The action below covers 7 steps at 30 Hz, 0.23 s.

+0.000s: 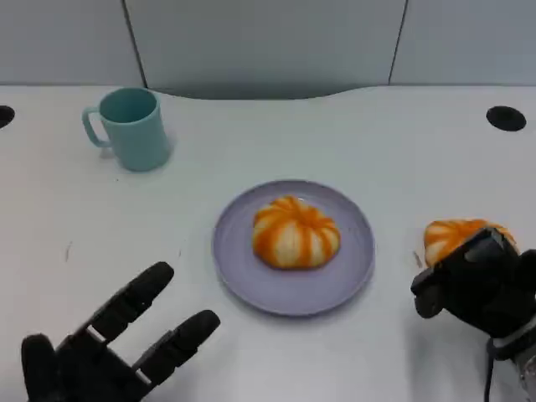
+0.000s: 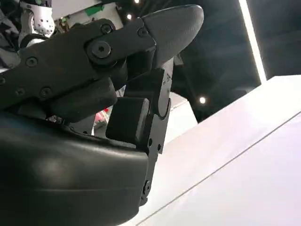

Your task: Grasp the bread from the table and place it into the plate.

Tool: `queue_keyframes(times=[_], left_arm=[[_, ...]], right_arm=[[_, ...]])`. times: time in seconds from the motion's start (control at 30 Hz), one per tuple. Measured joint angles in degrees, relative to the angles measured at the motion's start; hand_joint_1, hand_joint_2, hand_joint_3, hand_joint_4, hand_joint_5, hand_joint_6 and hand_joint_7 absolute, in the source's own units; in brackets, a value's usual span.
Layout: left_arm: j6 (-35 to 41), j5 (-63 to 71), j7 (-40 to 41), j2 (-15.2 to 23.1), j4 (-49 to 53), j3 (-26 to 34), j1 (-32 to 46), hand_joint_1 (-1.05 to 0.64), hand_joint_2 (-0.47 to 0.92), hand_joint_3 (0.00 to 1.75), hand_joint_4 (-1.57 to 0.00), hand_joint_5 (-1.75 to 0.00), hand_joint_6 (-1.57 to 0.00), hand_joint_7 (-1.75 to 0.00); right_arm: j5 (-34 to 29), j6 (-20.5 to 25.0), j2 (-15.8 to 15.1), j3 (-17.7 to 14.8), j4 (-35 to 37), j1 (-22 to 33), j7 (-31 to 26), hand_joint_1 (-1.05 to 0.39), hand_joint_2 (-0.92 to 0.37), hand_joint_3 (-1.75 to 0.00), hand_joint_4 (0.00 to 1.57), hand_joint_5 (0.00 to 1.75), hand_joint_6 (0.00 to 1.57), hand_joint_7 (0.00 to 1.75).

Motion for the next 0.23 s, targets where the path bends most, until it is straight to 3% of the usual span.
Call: queue_keyframes(times=[0.23], left_arm=[[-1.2, 2.52, -5.19, -0.07, 6.41, 2.26, -3.53, -1.05, 0.92, 0.53, -0.27, -0.35, -0.26, -0.05]], right_arm=[[0.03, 1.07, 0.12, 0.34, -1.91, 0.6, -1.39, -0.53, -0.88, -0.01, 1.57, 0.14, 1.49, 0.01]])
